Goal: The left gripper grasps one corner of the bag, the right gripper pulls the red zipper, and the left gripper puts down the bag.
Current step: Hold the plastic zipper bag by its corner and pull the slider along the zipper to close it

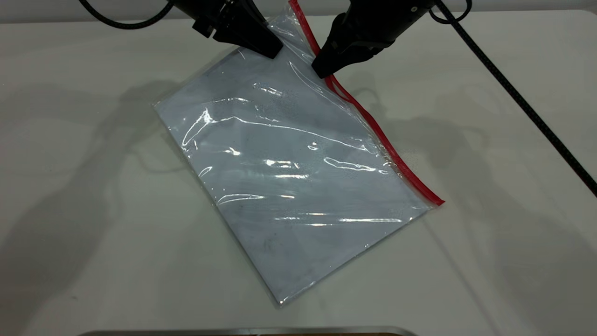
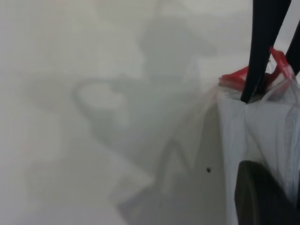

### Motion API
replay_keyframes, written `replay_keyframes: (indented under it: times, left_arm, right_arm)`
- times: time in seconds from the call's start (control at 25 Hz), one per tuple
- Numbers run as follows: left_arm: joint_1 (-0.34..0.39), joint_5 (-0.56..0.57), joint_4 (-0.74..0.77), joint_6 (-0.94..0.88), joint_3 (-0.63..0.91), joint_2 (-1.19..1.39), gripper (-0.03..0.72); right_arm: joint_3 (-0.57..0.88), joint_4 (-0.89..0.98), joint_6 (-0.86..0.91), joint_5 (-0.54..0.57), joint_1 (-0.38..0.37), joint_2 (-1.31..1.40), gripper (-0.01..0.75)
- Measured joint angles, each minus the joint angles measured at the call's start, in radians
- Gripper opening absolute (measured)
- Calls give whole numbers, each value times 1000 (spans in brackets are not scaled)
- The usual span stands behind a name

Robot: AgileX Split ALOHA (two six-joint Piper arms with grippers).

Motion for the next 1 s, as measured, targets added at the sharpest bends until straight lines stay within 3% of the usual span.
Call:
replay_keyframes:
  times: [1.0]
  left_arm:
    - [-5, 0, 2, -25, 2, 8, 51]
  right_arm:
    - [-4, 12, 9, 70, -36, 50, 51]
